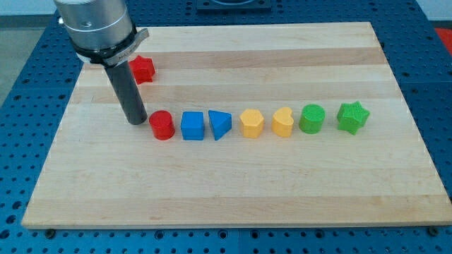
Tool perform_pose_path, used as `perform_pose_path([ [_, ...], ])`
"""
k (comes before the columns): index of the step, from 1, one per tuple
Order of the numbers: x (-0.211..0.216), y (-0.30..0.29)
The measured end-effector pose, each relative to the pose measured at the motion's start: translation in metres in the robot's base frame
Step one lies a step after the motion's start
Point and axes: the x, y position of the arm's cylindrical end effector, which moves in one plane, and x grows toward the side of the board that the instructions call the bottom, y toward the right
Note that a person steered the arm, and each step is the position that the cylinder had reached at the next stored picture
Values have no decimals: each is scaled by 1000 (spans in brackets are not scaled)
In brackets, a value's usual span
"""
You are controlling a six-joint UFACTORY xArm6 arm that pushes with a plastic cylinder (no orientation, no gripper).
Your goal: Move the red circle towards blue cube
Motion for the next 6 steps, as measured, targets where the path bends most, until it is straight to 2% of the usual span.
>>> perform_pose_path([
  [6, 3, 14],
])
